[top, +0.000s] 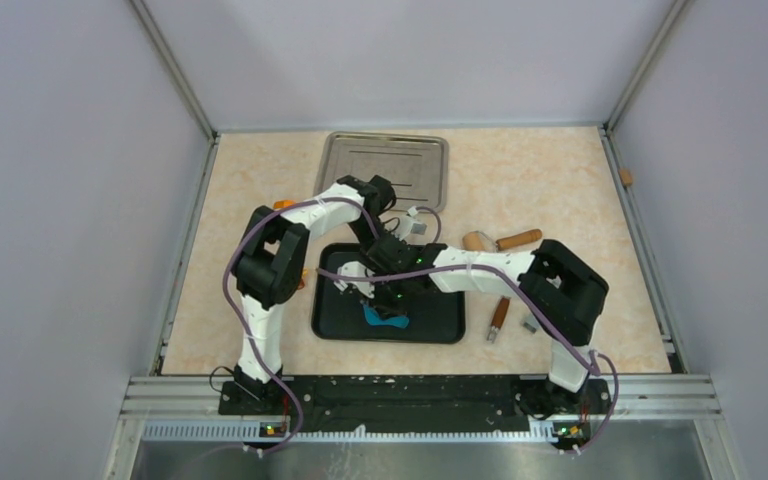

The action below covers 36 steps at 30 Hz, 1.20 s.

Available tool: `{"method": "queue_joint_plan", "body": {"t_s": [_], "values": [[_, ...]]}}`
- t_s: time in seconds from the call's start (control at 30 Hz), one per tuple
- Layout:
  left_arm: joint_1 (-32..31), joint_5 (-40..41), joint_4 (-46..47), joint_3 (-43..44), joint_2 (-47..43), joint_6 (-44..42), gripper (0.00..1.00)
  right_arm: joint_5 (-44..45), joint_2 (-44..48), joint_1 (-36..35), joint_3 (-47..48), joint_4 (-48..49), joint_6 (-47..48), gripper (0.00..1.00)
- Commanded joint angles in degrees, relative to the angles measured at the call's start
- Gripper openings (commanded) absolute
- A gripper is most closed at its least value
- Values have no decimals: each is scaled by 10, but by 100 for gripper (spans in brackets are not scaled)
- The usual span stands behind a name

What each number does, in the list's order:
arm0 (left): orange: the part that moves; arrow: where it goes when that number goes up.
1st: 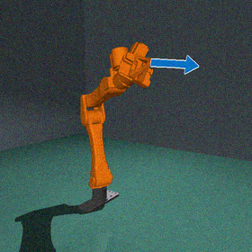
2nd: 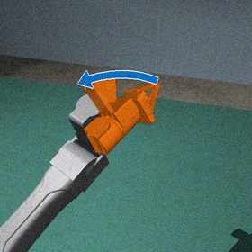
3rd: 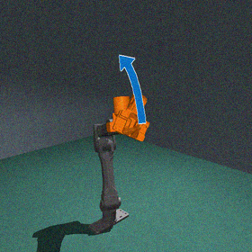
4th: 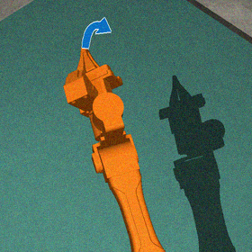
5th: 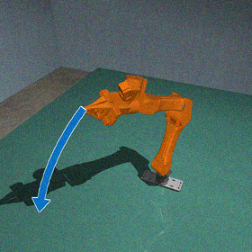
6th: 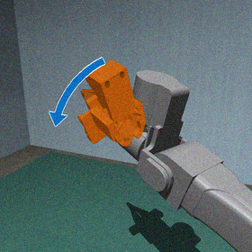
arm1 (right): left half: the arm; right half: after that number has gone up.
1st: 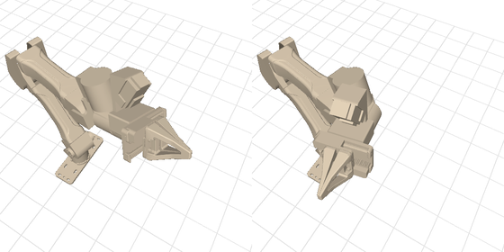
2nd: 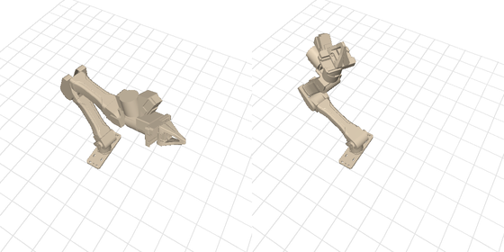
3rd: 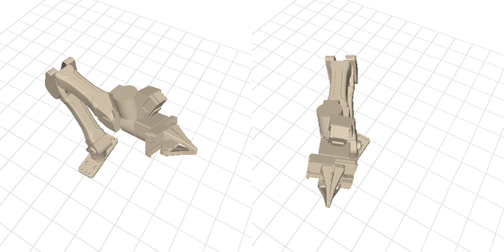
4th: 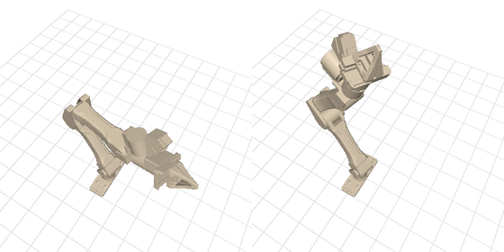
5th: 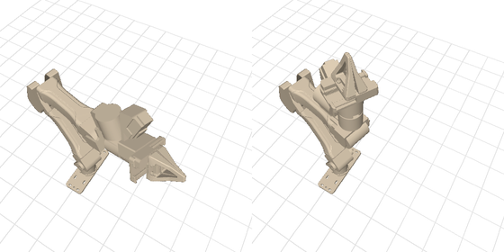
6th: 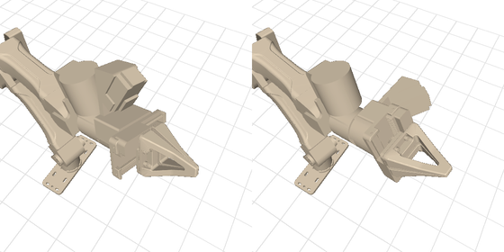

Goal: Roll out the dumpling wrappers from the dough

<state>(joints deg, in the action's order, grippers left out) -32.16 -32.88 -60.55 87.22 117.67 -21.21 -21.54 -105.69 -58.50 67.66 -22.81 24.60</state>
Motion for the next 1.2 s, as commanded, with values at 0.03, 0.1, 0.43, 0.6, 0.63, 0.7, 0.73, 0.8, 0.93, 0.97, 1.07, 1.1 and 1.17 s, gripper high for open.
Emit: {"method": "queue_joint_plan", "body": {"t_s": [0.03, 0.1, 0.43, 0.6, 0.63, 0.7, 0.73, 0.8, 0.93, 0.97, 1.07, 1.1, 1.17], "values": [[-29, -8, 73, 24, 44, -7, 0, 20, -60, -25, 13, 48, -79, 0], [-32, -11, 66, 36, 51, -7, 0, 23, -67, -25, 21, 47, -101, 0], [-41, -30, 54, 65, 72, -5, 0, 74, -99, -29, 55, 72, -215, 0], [-45, -31, 39, 93, 85, -10, 0, 83, -111, -30, 74, 73, -229, 0], [-45, -30, 34, 100, 88, -11, 0, 84, -112, -30, 77, 71, -225, 0], [-45, -27, 24, 114, 92, -17, 0, 88, -111, -31, 78, 68, -217, 0], [-45, -25, 20, 120, 92, -19, 0, 89, -109, -31, 77, 66, -214, 0], [-45, -21, 13, 131, 91, -23, 0, 86, -104, -31, 75, 64, -207, 0], [-44, -22, -1, 149, 86, -24, 0, 75, -91, -30, 78, 59, -185, 0], [-42, -24, -4, 153, 79, -24, 0, 75, -87, -30, 81, 55, -179, 3], [-30, -48, -3, 161, 53, -14, 6, 76, -66, -30, 86, 48, -154, 16], [-22, -61, -3, 165, 43, -9, 10, 75, -59, -30, 86, 46, -148, 19], [-5, -81, 2, 172, 21, 9, 24, 71, -51, -30, 86, 37, -135, 22]]}}
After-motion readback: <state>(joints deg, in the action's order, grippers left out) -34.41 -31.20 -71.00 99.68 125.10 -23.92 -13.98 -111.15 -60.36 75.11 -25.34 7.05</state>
